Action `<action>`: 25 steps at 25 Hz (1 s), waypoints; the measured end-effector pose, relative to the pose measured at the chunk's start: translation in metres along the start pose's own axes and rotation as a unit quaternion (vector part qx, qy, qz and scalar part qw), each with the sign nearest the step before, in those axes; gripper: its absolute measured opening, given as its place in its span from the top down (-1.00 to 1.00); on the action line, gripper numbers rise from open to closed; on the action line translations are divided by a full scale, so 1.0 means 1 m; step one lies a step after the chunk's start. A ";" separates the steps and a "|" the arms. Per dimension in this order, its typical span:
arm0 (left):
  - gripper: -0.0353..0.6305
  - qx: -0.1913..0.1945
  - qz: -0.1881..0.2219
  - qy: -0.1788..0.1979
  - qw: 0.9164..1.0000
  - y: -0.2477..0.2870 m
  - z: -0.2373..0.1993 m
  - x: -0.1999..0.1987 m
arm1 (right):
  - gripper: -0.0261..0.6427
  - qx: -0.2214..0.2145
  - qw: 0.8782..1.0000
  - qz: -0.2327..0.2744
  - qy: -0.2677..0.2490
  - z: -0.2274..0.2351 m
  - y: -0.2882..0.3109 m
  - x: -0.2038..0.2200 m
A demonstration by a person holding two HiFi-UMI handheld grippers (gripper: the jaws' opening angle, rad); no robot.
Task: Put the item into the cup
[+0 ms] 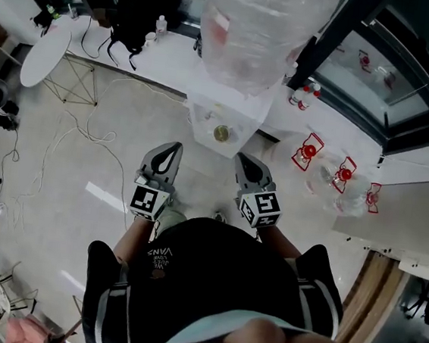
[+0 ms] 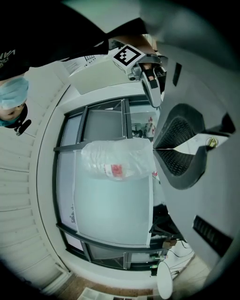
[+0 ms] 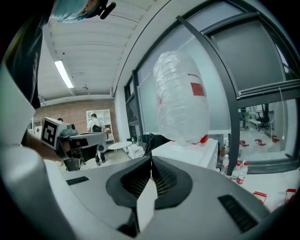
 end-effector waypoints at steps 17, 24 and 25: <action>0.83 -0.033 0.005 0.000 0.999 -0.037 0.044 -0.022 | 0.79 -0.023 1.000 0.016 -0.006 -0.006 -0.046 -0.012; 0.83 -0.039 0.003 -0.001 0.999 -0.042 0.054 -0.020 | 0.79 -0.020 1.000 0.010 -0.005 -0.004 -0.055 -0.008; 0.83 -0.041 0.002 -0.002 0.999 -0.043 0.055 -0.019 | 0.79 -0.018 1.000 0.005 -0.004 -0.004 -0.057 -0.008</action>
Point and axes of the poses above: the fingertips, and each gripper's own axes: y forward along the fingers, z to its right, x out of its underside, the point moved 2 cm from there along -y, backward along the fingers, and after that the axes turned 4 degrees about y, right-handed, at the moved point
